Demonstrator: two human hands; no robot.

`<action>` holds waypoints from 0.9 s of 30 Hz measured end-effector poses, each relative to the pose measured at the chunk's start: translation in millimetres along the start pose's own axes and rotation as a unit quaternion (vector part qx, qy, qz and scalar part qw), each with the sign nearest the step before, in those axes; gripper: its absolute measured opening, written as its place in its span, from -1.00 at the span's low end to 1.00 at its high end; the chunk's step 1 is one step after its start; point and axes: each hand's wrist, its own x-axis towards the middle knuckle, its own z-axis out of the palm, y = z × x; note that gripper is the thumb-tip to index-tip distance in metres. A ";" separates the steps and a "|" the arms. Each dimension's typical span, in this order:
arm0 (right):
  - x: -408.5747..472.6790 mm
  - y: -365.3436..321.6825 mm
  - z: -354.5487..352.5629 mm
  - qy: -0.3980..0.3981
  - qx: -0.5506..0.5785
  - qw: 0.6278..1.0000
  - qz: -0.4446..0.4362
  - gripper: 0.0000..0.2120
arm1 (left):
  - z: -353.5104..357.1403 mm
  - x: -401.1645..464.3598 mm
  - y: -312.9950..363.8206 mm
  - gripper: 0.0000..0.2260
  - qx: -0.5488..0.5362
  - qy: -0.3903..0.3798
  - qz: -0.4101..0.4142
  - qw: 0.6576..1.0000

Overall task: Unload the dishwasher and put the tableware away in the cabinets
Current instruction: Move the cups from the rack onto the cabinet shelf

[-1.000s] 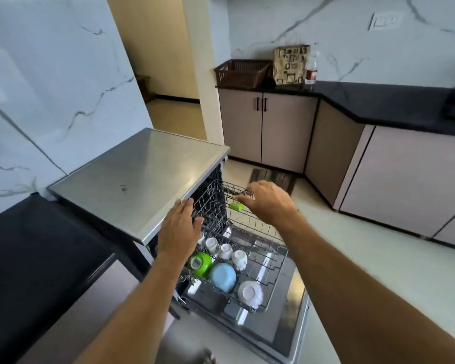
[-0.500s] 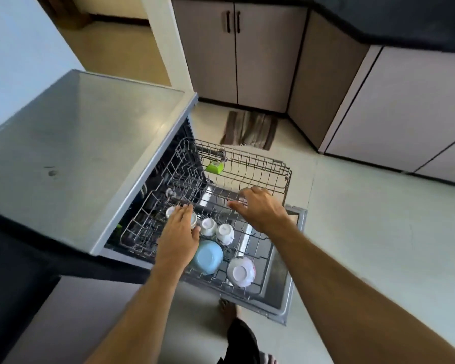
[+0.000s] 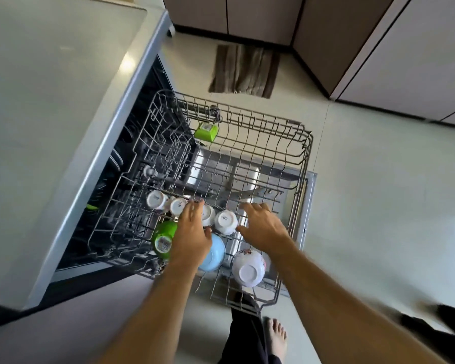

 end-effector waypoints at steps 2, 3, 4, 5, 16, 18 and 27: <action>12.1 2.3 13.1 -0.004 -0.004 1.000 -0.009 -0.34 | 11.9 9.4 -8.1 -0.35 -0.001 -0.009 -0.009 1.000; 16.9 2.4 19.6 -0.008 -0.015 1.000 -0.020 -0.29 | 16.3 13.4 -11.4 -0.35 0.001 -0.013 -0.010 1.000; 22.5 1.9 26.8 -0.015 -0.028 0.999 -0.031 -0.24 | 21.5 18.1 -15.5 -0.35 0.004 -0.016 -0.009 1.000; 27.7 1.3 33.6 -0.024 -0.041 0.998 -0.043 -0.21 | 26.3 22.4 -19.3 -0.35 0.007 -0.018 -0.007 1.000; 58.5 -7.2 74.3 -0.014 -0.116 0.992 -0.045 -0.32 | 55.8 45.7 -43.4 -0.35 0.019 -0.022 0.035 0.999; 61.6 -7.5 75.9 -0.009 -0.135 0.990 -0.038 -0.33 | 59.3 49.1 -43.8 -0.32 -0.001 -0.034 0.021 0.999; 56.8 6.1 78.3 0.005 -0.044 0.998 -0.051 -0.34 | 74.9 58.8 -51.8 -0.24 -0.074 -0.003 0.013 0.997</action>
